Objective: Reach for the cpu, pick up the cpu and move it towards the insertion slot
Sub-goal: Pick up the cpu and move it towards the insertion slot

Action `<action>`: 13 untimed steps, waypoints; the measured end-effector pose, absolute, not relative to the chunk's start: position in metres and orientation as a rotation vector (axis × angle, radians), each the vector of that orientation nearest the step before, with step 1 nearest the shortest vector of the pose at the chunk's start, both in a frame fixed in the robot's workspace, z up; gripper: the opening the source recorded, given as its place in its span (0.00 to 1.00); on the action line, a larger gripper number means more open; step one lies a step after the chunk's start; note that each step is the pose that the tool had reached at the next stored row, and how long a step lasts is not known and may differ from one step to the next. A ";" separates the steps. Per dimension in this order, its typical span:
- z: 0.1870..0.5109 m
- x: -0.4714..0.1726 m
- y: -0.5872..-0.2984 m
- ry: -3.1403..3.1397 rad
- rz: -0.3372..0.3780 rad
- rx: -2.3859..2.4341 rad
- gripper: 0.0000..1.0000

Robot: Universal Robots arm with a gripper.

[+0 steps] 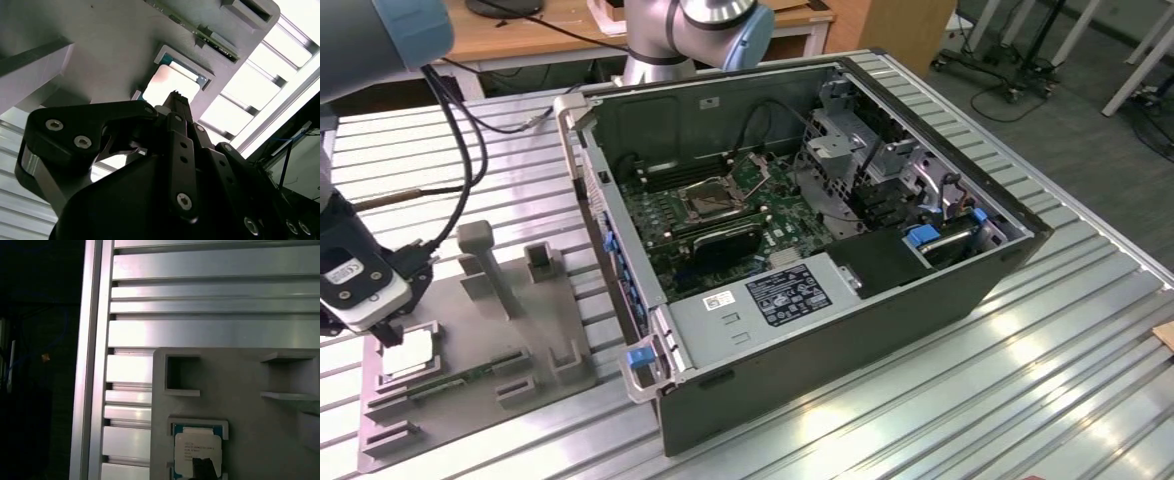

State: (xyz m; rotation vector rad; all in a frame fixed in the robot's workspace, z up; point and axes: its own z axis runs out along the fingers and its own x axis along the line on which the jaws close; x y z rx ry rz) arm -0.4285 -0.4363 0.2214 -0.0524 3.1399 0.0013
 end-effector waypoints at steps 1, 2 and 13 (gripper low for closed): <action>0.220 -0.429 -0.436 3.140 0.001 -0.056 0.11; 0.219 -0.429 -0.436 3.139 0.002 -0.060 0.11; 0.212 -0.430 -0.437 3.130 0.009 -0.085 0.11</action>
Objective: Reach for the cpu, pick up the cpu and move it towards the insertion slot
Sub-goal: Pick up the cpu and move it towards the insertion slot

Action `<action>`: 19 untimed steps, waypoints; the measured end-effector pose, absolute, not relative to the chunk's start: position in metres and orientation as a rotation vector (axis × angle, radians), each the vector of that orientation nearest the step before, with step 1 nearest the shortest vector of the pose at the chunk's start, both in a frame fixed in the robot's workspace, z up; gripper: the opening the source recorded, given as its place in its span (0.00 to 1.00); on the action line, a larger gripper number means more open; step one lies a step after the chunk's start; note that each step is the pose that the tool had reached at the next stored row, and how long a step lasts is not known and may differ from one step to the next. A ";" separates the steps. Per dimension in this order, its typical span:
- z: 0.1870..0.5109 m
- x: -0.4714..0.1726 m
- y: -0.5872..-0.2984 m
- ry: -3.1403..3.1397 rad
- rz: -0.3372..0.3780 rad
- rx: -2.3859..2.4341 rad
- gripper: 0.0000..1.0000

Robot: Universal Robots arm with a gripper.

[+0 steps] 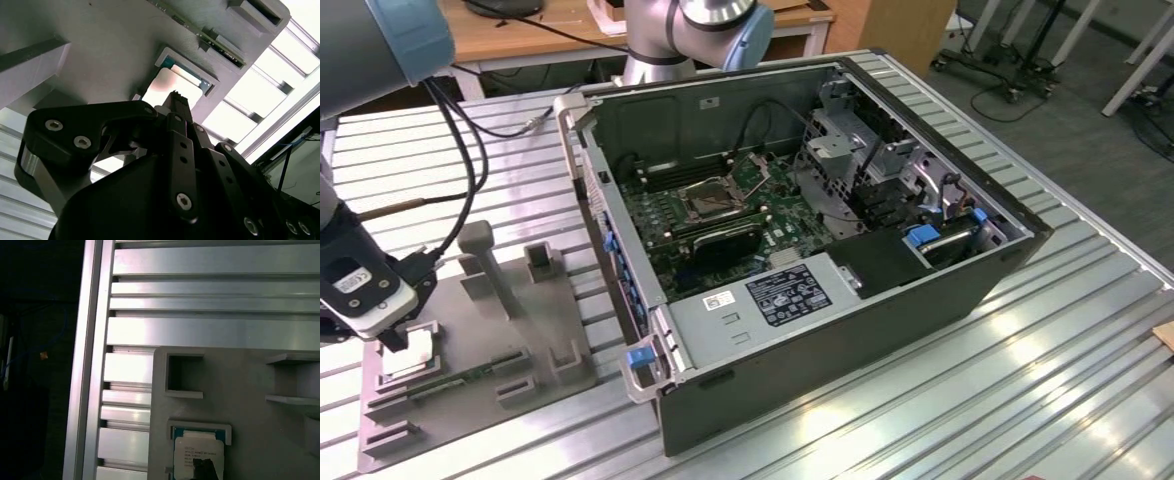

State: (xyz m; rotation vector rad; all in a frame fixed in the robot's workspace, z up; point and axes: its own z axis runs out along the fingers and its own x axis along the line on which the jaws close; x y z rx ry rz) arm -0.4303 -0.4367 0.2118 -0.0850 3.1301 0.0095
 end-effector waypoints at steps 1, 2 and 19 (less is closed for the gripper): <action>0.211 -0.430 -0.437 3.130 0.009 -0.086 0.11; 0.211 -0.431 -0.437 3.130 0.009 -0.086 0.11; 0.209 -0.431 -0.437 3.130 0.009 -0.087 0.11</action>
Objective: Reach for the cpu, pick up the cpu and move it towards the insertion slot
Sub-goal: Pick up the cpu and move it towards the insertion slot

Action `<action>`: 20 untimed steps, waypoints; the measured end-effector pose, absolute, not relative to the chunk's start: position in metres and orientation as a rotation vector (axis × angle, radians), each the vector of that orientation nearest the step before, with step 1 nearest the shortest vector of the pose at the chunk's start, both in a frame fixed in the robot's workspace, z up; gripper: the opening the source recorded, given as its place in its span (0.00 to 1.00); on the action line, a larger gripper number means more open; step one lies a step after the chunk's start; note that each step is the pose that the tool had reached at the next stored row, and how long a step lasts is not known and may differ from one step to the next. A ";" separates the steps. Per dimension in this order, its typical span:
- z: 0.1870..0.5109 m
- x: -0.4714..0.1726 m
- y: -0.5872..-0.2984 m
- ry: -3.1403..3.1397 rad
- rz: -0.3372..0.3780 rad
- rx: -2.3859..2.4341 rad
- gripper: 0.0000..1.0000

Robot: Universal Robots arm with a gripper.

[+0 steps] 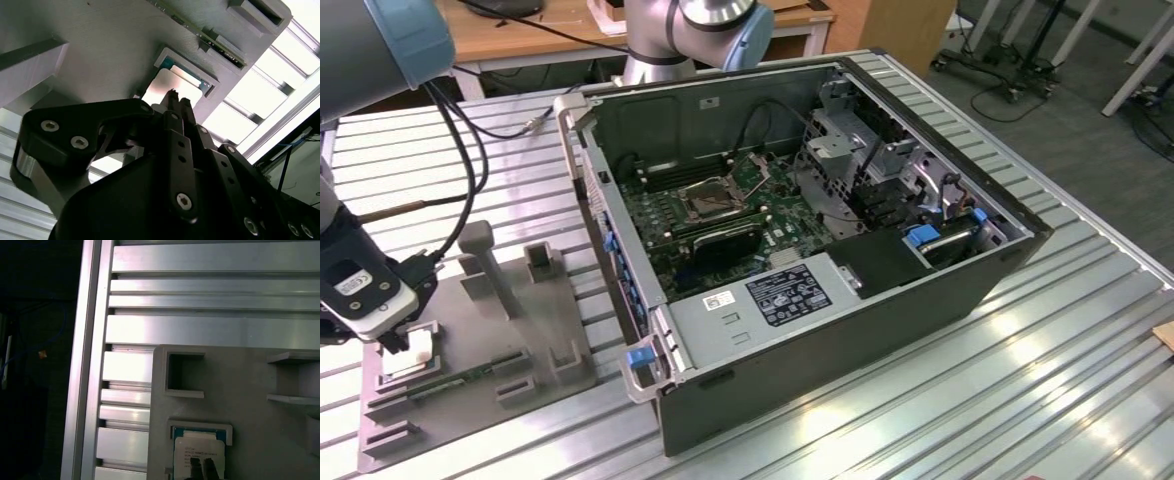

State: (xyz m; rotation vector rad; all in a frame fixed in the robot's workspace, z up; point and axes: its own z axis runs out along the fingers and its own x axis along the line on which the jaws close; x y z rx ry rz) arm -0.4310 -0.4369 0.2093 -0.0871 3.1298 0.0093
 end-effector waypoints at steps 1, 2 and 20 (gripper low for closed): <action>0.209 -0.431 -0.437 3.130 0.009 -0.087 0.17; 0.209 -0.431 -0.437 3.130 0.009 -0.087 0.17; 0.201 -0.431 -0.437 3.130 0.009 -0.087 0.59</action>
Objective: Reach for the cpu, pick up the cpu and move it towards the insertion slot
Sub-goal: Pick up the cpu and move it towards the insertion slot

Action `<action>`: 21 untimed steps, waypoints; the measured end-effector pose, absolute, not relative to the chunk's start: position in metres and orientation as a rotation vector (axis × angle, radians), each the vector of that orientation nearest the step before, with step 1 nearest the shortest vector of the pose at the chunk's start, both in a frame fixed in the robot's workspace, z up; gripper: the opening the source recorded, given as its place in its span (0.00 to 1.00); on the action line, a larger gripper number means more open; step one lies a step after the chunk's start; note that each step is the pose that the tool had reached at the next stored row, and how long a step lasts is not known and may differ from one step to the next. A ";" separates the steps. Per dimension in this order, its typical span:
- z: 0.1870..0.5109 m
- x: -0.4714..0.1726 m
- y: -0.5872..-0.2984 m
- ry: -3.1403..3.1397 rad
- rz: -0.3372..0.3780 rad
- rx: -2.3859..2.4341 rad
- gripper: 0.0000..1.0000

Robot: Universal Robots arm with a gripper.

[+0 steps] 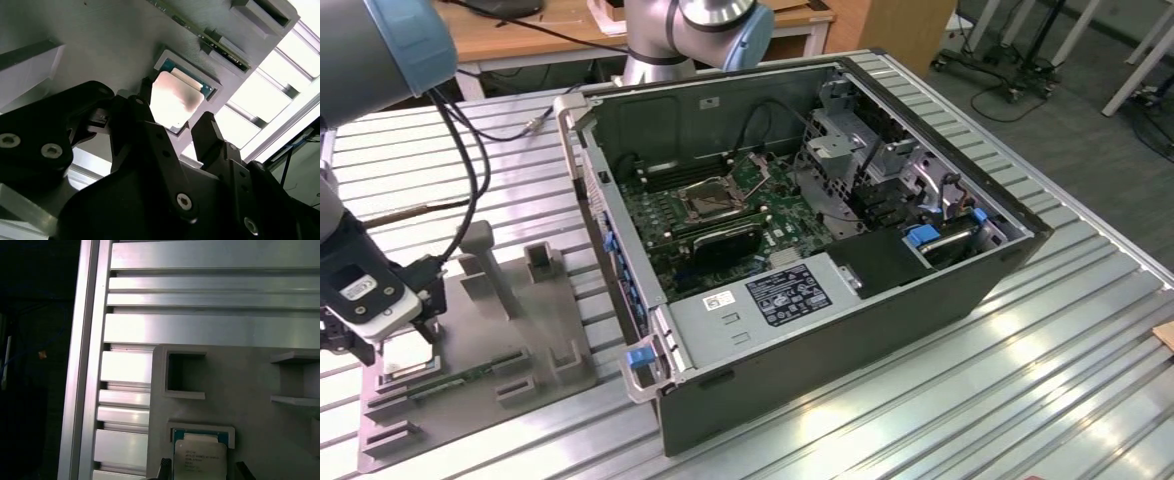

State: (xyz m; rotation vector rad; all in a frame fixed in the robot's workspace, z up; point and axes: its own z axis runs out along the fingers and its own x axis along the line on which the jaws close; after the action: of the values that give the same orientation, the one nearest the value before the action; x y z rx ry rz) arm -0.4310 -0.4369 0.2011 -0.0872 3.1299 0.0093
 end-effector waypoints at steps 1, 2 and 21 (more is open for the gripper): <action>0.199 -0.431 -0.437 3.130 0.009 -0.087 0.59; 0.198 -0.431 -0.437 3.130 0.009 -0.087 0.59; 0.189 -0.431 -0.437 3.130 0.009 -0.087 0.59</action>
State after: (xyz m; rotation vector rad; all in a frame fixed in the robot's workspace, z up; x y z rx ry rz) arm -0.4310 -0.4369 0.1888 -0.0871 3.1299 0.0092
